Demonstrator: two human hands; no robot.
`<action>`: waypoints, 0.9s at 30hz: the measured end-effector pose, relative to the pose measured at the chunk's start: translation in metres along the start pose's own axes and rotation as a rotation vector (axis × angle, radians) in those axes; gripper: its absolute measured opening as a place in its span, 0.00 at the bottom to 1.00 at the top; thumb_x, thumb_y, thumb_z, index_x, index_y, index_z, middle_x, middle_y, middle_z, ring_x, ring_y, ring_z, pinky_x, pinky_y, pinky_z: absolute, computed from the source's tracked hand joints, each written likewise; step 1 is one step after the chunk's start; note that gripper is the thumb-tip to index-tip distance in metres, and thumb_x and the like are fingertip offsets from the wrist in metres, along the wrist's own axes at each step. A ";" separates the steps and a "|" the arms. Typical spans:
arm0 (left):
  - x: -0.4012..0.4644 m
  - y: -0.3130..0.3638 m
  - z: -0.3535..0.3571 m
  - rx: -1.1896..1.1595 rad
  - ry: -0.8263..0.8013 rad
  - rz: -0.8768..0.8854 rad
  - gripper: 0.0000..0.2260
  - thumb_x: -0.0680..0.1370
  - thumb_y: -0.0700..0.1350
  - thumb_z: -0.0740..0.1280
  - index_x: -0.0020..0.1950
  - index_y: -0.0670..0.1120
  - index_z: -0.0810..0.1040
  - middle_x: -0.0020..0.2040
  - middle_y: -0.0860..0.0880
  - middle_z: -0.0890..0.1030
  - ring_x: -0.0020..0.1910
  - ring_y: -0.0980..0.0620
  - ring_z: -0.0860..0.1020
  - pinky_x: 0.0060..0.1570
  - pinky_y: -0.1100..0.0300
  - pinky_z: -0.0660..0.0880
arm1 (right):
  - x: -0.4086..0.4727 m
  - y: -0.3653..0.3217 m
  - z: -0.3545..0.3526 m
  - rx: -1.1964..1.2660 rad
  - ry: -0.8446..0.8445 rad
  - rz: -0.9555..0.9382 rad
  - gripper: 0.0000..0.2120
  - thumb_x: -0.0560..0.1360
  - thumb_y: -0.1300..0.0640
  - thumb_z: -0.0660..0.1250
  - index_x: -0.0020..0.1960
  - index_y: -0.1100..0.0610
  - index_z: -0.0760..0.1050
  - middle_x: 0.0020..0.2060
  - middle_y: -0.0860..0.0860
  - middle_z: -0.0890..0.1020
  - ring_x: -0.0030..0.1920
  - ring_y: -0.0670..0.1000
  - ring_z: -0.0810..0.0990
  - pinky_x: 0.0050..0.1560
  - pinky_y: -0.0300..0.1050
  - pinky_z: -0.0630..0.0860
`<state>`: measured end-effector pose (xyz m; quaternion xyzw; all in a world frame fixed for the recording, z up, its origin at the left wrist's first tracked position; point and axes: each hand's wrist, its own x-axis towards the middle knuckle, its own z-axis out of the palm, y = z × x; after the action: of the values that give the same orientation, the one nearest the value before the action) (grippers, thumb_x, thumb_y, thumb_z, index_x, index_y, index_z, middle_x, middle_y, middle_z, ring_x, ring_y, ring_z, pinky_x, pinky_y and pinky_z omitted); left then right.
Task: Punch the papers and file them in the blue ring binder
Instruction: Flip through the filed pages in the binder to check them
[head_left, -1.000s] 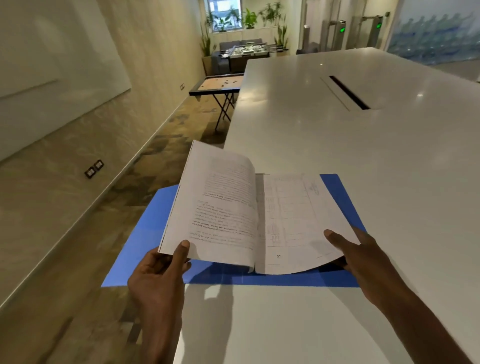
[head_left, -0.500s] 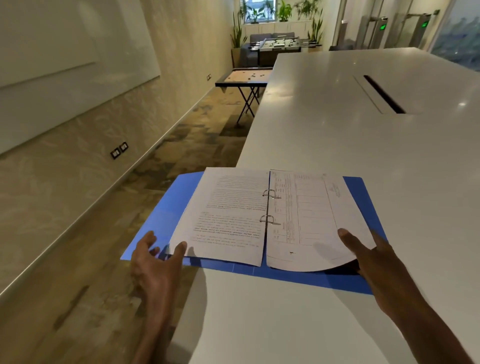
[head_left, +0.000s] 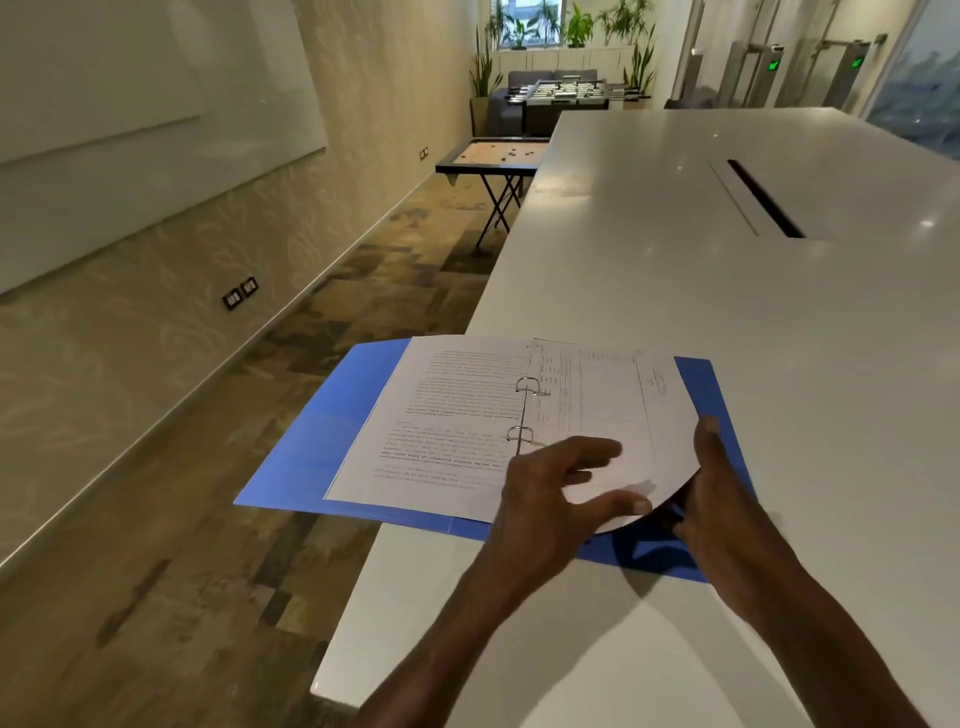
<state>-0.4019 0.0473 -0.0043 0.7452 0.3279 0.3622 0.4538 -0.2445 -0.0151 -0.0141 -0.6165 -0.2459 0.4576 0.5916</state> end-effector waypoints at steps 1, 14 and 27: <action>0.005 0.000 0.007 -0.005 -0.033 -0.006 0.24 0.66 0.51 0.80 0.60 0.48 0.82 0.55 0.54 0.84 0.53 0.62 0.81 0.55 0.65 0.78 | -0.001 -0.001 0.000 0.005 -0.005 0.003 0.46 0.60 0.20 0.57 0.74 0.39 0.61 0.60 0.48 0.80 0.59 0.55 0.79 0.60 0.58 0.76; 0.005 -0.014 0.034 -0.199 -0.081 -0.225 0.18 0.72 0.38 0.76 0.61 0.40 0.79 0.52 0.43 0.85 0.49 0.49 0.85 0.53 0.50 0.81 | 0.009 0.008 -0.011 -0.034 -0.118 0.067 0.59 0.51 0.16 0.60 0.77 0.38 0.50 0.72 0.48 0.70 0.69 0.54 0.72 0.69 0.62 0.68; 0.002 -0.009 0.039 -0.216 0.131 -0.276 0.13 0.74 0.41 0.74 0.58 0.46 0.81 0.44 0.47 0.87 0.43 0.51 0.85 0.43 0.61 0.81 | 0.003 0.003 -0.018 0.040 -0.198 -0.004 0.36 0.69 0.32 0.58 0.74 0.41 0.59 0.61 0.49 0.80 0.57 0.54 0.82 0.58 0.59 0.78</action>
<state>-0.3693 0.0349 -0.0246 0.6149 0.4154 0.3772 0.5541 -0.2288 -0.0223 -0.0195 -0.5559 -0.2953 0.5200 0.5773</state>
